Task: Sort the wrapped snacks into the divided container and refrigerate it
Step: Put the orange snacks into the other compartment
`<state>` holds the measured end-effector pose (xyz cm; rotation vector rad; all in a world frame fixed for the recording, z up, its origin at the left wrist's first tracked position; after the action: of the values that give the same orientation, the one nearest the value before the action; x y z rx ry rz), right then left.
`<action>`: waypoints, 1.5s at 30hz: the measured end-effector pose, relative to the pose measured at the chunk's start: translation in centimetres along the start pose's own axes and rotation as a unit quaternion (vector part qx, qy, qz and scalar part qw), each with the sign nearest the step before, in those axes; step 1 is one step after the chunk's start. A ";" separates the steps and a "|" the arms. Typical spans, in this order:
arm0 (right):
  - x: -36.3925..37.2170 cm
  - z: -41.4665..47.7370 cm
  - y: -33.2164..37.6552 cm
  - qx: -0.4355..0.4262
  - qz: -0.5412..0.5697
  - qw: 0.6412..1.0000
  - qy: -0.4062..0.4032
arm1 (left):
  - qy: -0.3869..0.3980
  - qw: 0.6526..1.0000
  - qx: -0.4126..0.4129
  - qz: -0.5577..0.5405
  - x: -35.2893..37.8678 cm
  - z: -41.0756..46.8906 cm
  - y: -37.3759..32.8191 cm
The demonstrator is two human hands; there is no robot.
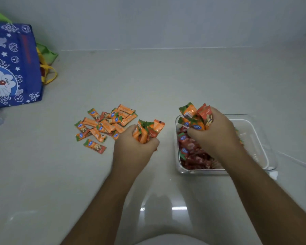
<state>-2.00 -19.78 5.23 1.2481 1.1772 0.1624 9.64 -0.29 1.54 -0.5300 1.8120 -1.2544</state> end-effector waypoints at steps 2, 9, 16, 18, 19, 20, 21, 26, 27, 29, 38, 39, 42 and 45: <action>-3.8 0.0 -3.5 0.024 -0.024 0.999 -0.037 | 0.014 1.000 0.005 -0.001 3.0 -0.2 -1.6; -7.9 1.5 -14.0 0.069 -0.094 0.993 -0.006 | 0.033 0.999 0.004 0.014 11.6 -0.7 -4.7; -7.6 1.5 -15.1 -0.033 -0.150 0.985 0.084 | 0.041 0.998 -0.005 0.044 16.2 -0.8 -6.7; -9.3 0.6 -15.0 -0.104 -0.160 0.981 0.019 | 0.043 0.997 0.003 0.067 17.5 -0.5 -7.6; -10.3 0.3 -15.2 -0.120 -0.161 0.979 -0.016 | 0.049 0.996 0.007 0.077 18.2 -0.3 -8.0; -11.1 0.0 -15.8 -0.113 -0.159 0.980 -0.037 | 0.057 0.994 0.011 0.091 19.1 -0.1 -8.5; -11.8 -0.3 -16.6 -0.087 -0.156 0.983 -0.041 | 0.067 0.991 0.017 0.112 20.0 0.1 -8.9; -12.9 -1.7 -19.8 -0.004 -0.131 0.991 0.000 | 0.124 0.960 0.055 0.247 25.1 1.1 -10.2; -12.8 -1.9 -19.9 -0.010 -0.121 0.993 0.000 | 0.132 0.952 0.056 0.270 25.9 1.2 -10.1; -12.6 -2.1 -20.0 -0.011 -0.101 0.995 -0.001 | 0.138 0.936 0.066 0.316 27.1 1.3 -9.9; -12.6 -2.3 -20.2 0.007 -0.101 0.995 0.006 | 0.227 0.913 0.120 0.317 28.8 1.1 -8.4; -12.6 -2.3 -20.1 0.008 -0.112 0.994 0.004 | 0.234 0.914 0.132 0.304 28.4 1.0 -8.6; -12.3 -2.1 -19.3 0.008 -0.170 0.985 -0.006 | 0.218 0.912 0.155 0.310 26.1 0.6 -8.5; -10.9 -1.8 -16.8 -0.015 -0.210 0.977 -0.018 | 0.179 0.918 0.144 0.322 22.3 0.5 -7.3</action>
<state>-16.26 -32.32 -1.34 0.9474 1.3742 -0.1555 -3.07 -19.86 -0.81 0.4679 1.8197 -1.1522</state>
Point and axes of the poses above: each hand's wrist, its own z-axis towards the middle knuckle, its own x-axis out of the palm, y = z × x, the point moved 4 cm from there along z, towards the middle knuckle, and after that the axes turned 11 degrees about y, right-handed, at the moved point
